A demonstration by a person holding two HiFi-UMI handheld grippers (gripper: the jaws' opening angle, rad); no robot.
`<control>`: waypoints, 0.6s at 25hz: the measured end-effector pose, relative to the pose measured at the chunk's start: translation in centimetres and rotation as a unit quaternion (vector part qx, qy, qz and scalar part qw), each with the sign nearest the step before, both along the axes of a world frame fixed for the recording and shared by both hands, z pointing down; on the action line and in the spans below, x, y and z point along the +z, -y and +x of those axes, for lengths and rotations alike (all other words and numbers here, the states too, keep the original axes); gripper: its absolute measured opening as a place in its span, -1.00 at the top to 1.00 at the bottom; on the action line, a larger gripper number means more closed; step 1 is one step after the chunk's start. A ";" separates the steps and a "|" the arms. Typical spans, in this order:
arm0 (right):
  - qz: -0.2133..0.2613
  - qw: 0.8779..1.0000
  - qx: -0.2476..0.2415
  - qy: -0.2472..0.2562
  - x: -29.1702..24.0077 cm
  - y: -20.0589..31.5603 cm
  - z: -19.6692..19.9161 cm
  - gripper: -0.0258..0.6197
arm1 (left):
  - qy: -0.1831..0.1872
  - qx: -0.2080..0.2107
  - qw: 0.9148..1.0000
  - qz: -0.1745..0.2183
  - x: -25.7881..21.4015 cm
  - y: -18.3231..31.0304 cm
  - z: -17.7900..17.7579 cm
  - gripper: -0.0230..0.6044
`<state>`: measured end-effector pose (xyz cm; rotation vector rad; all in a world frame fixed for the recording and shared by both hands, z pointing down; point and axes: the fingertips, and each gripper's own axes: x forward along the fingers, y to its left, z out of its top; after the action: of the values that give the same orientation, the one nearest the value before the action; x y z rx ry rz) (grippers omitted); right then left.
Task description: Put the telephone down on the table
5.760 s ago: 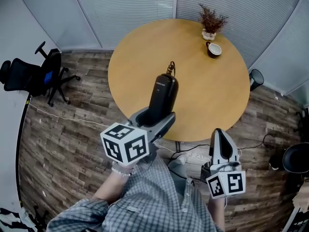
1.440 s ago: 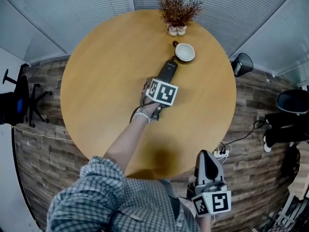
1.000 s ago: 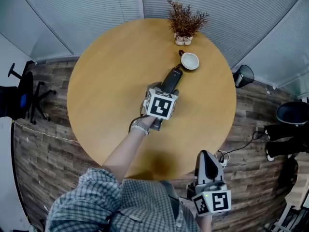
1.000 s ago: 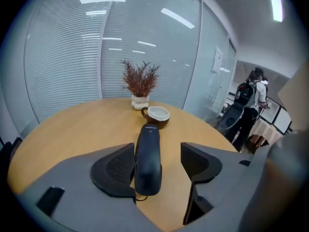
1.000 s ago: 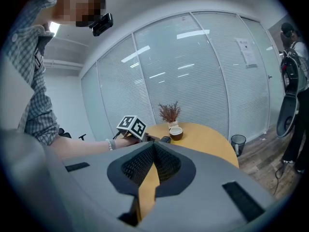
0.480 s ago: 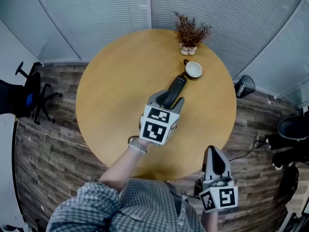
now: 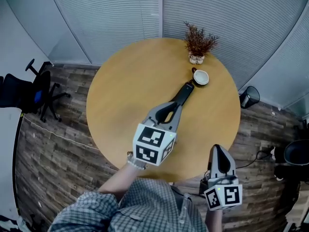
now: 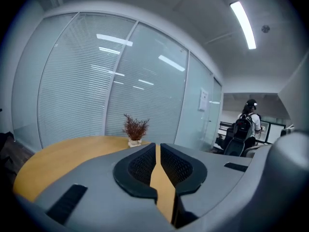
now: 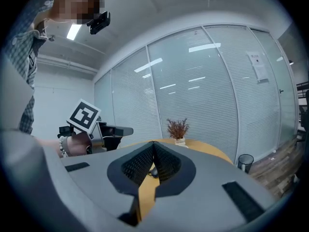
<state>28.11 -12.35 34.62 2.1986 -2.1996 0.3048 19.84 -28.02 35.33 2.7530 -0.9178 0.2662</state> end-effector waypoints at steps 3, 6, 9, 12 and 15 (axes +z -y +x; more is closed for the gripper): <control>0.013 1.000 -0.015 -0.003 -0.6 0.5 -0.9 0.90 | -0.005 -0.003 1.000 0.016 -1.2 -1.1 -1.3 0.87; 0.022 0.999 -0.030 -0.002 -1.1 0.9 -1.7 0.90 | -0.009 -0.002 1.000 0.021 -1.9 -2.0 -2.3 0.89; 0.032 0.999 -0.043 -0.004 -1.7 1.3 -2.2 0.90 | -0.016 -0.005 0.999 0.029 -2.8 -2.7 -3.5 0.89; 0.036 0.998 -0.054 -0.006 -2.0 2.0 -2.6 0.90 | -0.028 -0.020 0.999 0.035 -3.5 -3.0 -5.1 0.90; 0.042 0.997 -0.064 -0.008 -2.4 2.4 -3.0 0.90 | -0.031 -0.027 0.998 0.039 -3.7 -3.6 -6.5 0.90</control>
<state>25.06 -14.73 32.24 2.0774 -2.3742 0.1936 13.34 -24.40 31.67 2.7846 -1.0046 0.1384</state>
